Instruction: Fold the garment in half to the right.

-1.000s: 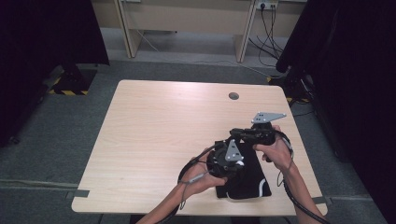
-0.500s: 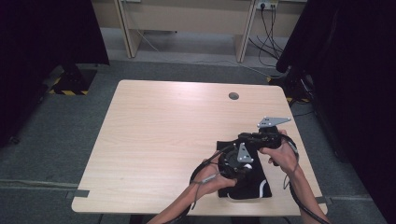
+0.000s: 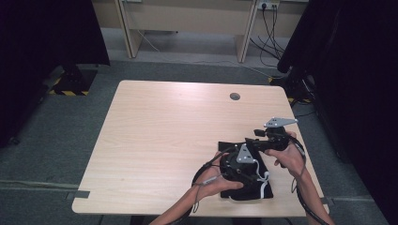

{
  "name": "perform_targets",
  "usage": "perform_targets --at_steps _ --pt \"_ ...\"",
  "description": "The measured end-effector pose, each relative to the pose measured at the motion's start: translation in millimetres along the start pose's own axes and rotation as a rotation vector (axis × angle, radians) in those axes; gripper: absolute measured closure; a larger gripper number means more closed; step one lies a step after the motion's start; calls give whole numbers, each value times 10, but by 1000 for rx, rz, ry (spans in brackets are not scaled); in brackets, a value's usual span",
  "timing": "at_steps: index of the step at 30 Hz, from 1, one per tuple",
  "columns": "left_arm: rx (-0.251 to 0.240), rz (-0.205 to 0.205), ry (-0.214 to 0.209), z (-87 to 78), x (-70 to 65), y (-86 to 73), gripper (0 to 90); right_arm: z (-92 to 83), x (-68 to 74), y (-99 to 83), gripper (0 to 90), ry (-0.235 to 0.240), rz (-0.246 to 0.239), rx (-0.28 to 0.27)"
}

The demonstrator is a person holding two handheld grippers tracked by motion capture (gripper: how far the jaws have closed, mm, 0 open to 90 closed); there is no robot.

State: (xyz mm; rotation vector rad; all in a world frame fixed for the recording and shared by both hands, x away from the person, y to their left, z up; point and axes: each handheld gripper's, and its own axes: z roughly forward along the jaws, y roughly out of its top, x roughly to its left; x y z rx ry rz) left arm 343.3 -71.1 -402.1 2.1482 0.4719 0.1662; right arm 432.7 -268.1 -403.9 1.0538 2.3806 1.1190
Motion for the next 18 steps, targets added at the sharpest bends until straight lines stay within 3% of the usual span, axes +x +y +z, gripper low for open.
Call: perform_targets --at_steps 5,8,13,18 --pt "-23 -38 13 -161 49 -85 280 -28 15 15 393 -34 -1 17" --pt "-9 -52 36 -220 78 -175 262 -15 8 -11 384 -60 4 43" --pt "37 -71 90 -214 112 -376 232 16 -35 -111 367 -91 23 104" --pt "63 -104 117 -162 133 -549 202 75 -113 -252 345 -95 74 167"
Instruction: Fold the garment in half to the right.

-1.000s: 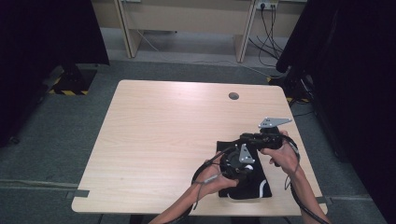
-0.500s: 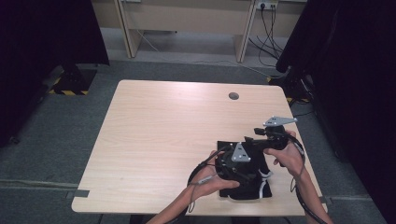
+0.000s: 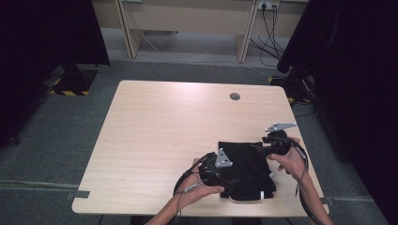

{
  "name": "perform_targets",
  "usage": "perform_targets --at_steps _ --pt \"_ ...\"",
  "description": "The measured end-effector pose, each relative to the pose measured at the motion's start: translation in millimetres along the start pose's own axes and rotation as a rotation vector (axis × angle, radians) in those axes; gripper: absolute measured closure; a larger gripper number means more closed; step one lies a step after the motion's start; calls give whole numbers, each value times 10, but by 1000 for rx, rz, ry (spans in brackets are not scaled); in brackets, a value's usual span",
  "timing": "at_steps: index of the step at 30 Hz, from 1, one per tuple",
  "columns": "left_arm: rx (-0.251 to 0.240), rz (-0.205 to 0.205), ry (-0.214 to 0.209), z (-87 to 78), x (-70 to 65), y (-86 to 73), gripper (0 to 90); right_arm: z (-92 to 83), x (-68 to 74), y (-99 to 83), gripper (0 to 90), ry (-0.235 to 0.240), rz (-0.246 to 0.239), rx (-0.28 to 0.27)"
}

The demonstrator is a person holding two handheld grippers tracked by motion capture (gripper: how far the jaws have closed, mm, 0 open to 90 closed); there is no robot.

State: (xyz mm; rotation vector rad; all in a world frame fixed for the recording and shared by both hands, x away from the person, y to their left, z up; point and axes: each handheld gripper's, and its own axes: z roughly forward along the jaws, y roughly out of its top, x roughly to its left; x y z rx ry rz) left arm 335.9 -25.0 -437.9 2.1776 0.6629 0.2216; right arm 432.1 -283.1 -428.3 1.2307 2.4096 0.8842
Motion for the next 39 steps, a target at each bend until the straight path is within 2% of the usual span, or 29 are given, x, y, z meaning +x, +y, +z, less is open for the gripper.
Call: perform_targets --at_steps 4,5,7,9,11,13,16,18,22,27,29,31,33,35,39 --pt "33 3 16 80 -24 -101 179 118 -110 -65 355 -1 57 32" --pt "48 16 27 97 -33 -126 178 151 -153 -78 417 2 65 40" --pt "70 30 38 128 -47 -182 175 196 -213 -108 612 39 53 33" --pt "86 35 48 155 -55 -236 180 204 -221 -125 749 67 26 24" --pt "75 24 47 153 -56 -267 184 154 -188 -104 823 64 -9 12" --pt "74 22 49 140 -51 -284 184 85 -146 -64 840 65 -32 -11" --pt "77 32 65 102 -65 -318 184 -42 -63 35 845 73 -64 -63" --pt "76 40 75 82 -79 -345 185 -87 -50 93 847 70 -68 -91" --pt "82 39 67 54 -80 -390 199 24 -116 111 847 34 -66 -47" --pt "77 29 64 50 -70 -412 198 257 -174 -30 840 18 -58 20" --pt "75 35 64 48 -72 -408 197 285 -180 -68 797 16 -45 14" --pt "59 35 67 30 -73 -401 189 241 -167 -70 675 -18 -27 0" --pt "25 17 58 -11 -54 -384 174 131 -130 -59 617 -50 -31 -25" --pt "-2 -13 49 -50 -2 -351 167 18 -91 -57 575 -44 -43 -57" --pt "-11 -32 67 -66 93 -310 161 -168 32 -83 539 -4 -70 -89"
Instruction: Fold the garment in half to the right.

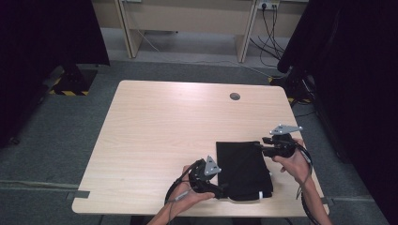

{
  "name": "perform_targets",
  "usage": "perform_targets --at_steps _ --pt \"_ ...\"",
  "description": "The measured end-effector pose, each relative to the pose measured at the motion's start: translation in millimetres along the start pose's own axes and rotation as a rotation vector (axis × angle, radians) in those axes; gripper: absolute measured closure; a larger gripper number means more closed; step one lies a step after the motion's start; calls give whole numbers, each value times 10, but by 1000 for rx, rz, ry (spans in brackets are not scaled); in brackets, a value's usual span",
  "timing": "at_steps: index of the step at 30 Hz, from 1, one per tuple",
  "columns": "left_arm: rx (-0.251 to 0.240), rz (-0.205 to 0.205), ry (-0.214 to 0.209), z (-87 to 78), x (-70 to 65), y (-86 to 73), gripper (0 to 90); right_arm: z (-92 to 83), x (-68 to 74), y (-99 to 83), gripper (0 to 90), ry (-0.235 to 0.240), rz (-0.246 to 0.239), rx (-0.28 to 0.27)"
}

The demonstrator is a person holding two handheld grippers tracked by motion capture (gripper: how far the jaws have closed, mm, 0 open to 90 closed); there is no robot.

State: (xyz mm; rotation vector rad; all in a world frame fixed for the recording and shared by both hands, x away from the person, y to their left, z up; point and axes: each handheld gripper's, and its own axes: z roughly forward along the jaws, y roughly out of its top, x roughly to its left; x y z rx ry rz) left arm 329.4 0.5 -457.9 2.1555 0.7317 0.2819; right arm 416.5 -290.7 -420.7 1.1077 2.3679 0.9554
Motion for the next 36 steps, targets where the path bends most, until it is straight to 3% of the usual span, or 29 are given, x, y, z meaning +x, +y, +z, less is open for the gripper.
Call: perform_targets --at_steps 5,9,12,15,18,23,26,29,36 --pt "29 -30 36 83 139 -11 161 -114 237 -174 523 65 -29 2" --pt "47 -60 55 158 224 -36 161 -226 352 -378 526 56 -38 7" --pt "83 -26 86 209 222 -73 158 -285 400 -514 535 53 -46 22" --pt "85 -34 94 199 229 -76 148 -281 412 -644 535 32 -53 61" --pt "87 -37 96 197 230 -75 154 -274 398 -743 537 32 -28 57" --pt "86 -30 104 150 261 -103 173 -272 393 -752 507 27 -19 56" --pt "77 -50 106 64 313 -188 167 -323 419 -682 462 15 -29 29" --pt "65 -67 116 -32 371 -285 149 -346 476 -621 408 37 -29 3" --pt "69 -70 125 -223 484 -451 110 -256 616 -539 306 86 -36 13"
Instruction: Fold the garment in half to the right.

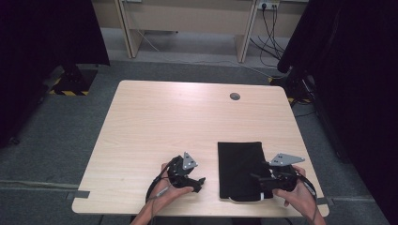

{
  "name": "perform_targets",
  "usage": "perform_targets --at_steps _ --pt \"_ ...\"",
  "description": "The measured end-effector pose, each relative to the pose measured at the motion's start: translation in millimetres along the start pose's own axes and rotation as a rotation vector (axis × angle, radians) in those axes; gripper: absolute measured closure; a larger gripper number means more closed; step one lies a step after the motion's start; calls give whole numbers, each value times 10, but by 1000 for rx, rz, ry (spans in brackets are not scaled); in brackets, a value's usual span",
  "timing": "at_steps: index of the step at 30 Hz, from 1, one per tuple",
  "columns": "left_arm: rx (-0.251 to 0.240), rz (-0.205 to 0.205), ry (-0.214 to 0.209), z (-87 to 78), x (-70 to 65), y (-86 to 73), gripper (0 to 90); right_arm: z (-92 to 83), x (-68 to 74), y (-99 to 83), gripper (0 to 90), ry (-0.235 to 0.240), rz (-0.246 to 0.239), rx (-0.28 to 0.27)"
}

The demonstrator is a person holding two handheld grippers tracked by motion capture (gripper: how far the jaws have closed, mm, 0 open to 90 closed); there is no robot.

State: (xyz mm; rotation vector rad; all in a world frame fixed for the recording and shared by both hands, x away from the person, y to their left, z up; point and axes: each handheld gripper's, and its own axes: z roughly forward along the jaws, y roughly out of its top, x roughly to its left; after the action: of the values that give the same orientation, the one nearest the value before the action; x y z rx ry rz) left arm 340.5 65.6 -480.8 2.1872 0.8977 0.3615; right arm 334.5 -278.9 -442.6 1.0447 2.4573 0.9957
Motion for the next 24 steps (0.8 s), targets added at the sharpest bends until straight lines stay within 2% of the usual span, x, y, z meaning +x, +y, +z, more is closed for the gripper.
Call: perform_targets --at_steps 5,9,14,17,22,24 --pt "-22 -3 6 -76 102 -111 84 57 42 17 246 8 -1 8" --pt "-17 -5 13 -160 197 -196 60 95 36 8 214 14 -1 12" --pt "-15 -27 34 -279 316 -313 50 182 33 -30 191 16 -4 28" --pt "-17 -45 48 -346 386 -379 50 242 36 -48 167 5 -23 40" --pt "-7 -70 75 -415 459 -451 26 302 19 -35 150 15 -13 28" --pt "-3 -65 73 -432 468 -467 7 322 23 -19 149 15 -14 26"
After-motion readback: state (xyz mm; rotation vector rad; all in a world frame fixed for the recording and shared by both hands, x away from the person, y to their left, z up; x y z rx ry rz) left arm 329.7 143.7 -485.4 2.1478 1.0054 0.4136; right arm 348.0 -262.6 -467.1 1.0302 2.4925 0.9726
